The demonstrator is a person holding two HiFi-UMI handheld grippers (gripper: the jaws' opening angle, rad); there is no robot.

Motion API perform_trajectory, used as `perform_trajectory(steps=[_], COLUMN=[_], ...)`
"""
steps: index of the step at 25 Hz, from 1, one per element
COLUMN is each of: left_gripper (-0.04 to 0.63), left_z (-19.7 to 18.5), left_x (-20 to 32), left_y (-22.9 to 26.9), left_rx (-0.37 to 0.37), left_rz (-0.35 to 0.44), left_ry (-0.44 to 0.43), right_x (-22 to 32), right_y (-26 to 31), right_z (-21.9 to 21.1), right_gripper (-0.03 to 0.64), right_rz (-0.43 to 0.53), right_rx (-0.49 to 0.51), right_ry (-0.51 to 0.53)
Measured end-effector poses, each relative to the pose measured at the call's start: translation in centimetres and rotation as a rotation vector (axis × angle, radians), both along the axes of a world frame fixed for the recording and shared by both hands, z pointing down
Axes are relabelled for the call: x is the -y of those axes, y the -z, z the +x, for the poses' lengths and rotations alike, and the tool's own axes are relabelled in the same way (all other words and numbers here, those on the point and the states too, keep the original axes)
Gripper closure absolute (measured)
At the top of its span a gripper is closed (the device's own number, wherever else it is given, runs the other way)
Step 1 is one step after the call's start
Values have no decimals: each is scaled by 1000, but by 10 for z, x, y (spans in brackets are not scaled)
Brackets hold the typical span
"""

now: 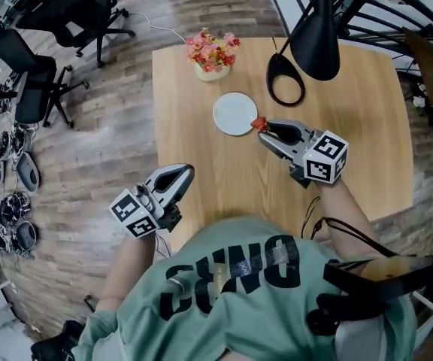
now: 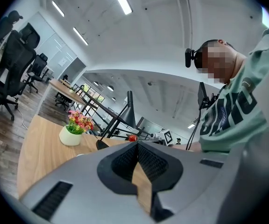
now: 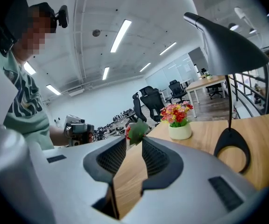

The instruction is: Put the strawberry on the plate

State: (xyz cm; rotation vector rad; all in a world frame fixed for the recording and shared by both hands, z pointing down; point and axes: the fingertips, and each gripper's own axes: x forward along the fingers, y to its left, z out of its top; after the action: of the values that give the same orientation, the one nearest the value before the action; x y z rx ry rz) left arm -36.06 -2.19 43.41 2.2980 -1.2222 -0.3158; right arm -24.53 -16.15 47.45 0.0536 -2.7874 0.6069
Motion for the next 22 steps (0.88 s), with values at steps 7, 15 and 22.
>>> perform_trajectory(steps=[7,15,22], left_gripper=[591,591,591], left_z=[-9,-12,-18], left_x=[36,74,102], left_y=[-17,-53,-83], left_rx=[-1,-10,-1], left_rz=[-14,-51,-95], left_ry=[-7,-5,-4], right_x=[31,51,61], right_y=[-21,-53,-73], right_z=[-4,-18,-34], right_gripper=[505,505,505], right_rz=[0,32,123], right_rx=[-10,-36,-101], right_ry=[-23,-14,4])
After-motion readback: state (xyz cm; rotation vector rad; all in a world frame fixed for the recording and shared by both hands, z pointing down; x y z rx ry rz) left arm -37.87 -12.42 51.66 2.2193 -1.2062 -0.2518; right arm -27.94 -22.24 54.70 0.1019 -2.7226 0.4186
